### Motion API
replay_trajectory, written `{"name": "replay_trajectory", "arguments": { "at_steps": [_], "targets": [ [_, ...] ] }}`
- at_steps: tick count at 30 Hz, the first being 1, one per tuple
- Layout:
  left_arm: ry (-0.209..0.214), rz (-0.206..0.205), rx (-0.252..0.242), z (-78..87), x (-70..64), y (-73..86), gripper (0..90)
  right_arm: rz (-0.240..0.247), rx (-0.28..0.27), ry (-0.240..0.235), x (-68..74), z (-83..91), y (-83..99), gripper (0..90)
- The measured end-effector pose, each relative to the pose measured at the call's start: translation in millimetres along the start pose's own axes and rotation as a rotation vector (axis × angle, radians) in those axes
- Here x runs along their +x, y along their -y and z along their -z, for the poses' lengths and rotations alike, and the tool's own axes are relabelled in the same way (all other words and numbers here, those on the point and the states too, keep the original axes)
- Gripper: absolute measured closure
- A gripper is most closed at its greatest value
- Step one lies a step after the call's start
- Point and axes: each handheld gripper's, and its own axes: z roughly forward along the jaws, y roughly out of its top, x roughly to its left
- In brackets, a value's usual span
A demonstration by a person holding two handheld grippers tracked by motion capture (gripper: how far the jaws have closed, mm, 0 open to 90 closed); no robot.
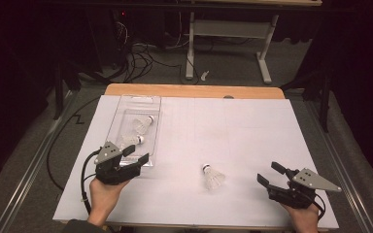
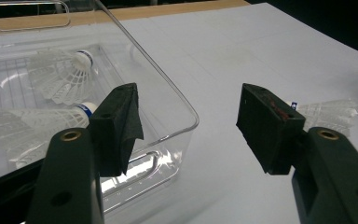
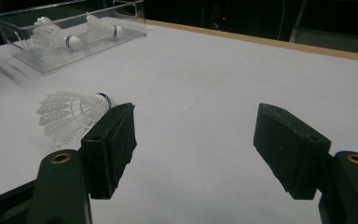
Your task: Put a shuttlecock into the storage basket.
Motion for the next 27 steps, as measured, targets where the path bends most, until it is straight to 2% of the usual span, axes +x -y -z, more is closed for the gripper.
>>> {"name": "replay_trajectory", "arguments": {
  "at_steps": [27],
  "targets": [
    [0.052, -0.026, 0.021, -16.9, -16.0, -1.6, 39.7, -0.001, 0.0, -0.001, -0.5, -0.1, 0.1, 30.0]
  ]
}}
